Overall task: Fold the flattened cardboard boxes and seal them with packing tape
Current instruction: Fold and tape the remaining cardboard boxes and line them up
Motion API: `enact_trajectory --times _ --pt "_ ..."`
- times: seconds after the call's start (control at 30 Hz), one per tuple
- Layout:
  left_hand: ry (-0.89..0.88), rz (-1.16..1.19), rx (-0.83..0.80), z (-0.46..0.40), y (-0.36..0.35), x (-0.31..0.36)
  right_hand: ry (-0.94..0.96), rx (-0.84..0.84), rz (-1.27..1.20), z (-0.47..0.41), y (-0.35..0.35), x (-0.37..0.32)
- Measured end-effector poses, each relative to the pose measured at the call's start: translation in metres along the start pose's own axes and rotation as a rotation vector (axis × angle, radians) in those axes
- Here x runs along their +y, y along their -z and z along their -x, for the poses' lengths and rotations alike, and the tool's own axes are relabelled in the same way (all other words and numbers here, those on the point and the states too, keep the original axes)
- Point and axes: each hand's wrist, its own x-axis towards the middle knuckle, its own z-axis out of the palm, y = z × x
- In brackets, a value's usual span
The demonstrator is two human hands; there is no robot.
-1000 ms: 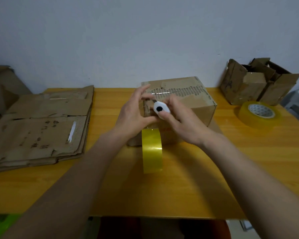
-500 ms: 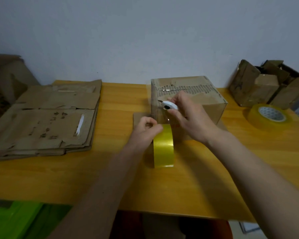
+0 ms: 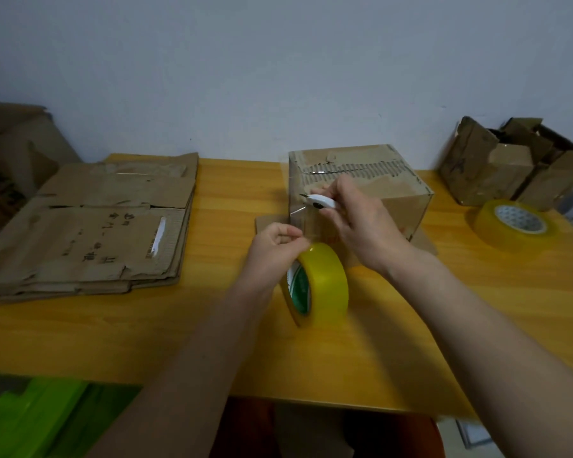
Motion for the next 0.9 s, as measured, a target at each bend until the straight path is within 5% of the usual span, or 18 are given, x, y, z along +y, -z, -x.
enact_trajectory --times 0.17,0.33,0.9 --pt "-0.027 0.105 0.058 0.002 -0.012 -0.004 -0.004 -0.008 -0.001 0.000 0.006 -0.003" --pt "-0.045 0.132 0.044 0.002 -0.013 -0.004 0.156 0.196 0.200 0.018 0.009 -0.005" --pt "-0.024 0.159 -0.016 0.000 -0.007 -0.002 0.217 0.129 0.453 0.027 -0.005 0.000"
